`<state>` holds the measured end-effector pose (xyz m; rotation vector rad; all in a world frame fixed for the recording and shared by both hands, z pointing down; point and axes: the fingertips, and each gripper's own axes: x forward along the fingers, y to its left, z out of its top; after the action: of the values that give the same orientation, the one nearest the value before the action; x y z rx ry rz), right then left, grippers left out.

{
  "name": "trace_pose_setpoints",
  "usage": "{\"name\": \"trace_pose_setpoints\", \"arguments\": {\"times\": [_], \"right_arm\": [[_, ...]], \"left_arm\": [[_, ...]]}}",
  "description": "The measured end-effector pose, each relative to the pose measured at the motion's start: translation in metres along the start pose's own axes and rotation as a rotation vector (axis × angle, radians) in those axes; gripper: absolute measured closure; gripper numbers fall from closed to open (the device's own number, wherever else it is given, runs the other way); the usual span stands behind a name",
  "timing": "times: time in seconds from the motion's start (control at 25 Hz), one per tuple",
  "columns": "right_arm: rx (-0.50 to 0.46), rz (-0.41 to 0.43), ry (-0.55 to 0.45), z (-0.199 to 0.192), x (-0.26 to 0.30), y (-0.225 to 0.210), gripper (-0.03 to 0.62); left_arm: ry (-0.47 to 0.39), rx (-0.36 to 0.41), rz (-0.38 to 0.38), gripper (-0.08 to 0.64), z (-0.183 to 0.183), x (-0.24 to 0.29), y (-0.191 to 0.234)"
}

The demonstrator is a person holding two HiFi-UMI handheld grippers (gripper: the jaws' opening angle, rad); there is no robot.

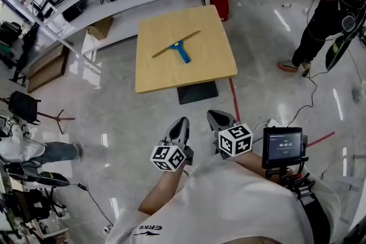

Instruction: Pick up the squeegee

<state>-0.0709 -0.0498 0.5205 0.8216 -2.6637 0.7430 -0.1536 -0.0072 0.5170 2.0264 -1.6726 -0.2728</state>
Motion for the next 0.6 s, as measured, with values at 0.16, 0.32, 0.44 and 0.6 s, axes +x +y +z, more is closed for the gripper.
{"name": "trace_pose_setpoints", "arguments": {"times": [0.16,0.32,0.44,0.6], "right_arm": [[0.016,0.003,0.006,0.013,0.008,-0.018,0.589],[0.029,0.005,0.002,0.026,0.018,-0.039,0.589],[0.031,0.016,-0.006,0.039,0.025,-0.059,0.589],[0.035,0.031,-0.017,0.062,0.039,-0.097,0.589]], "left_arm": [[0.005,0.011,0.021,0.555,0.011,0.024,0.003],[0.015,0.009,0.073,0.555,0.016,0.046,0.013],[0.007,0.016,0.106,0.555,0.023,0.068,0.017],[-0.011,0.031,0.134,0.555,0.034,0.112,0.02]]}}
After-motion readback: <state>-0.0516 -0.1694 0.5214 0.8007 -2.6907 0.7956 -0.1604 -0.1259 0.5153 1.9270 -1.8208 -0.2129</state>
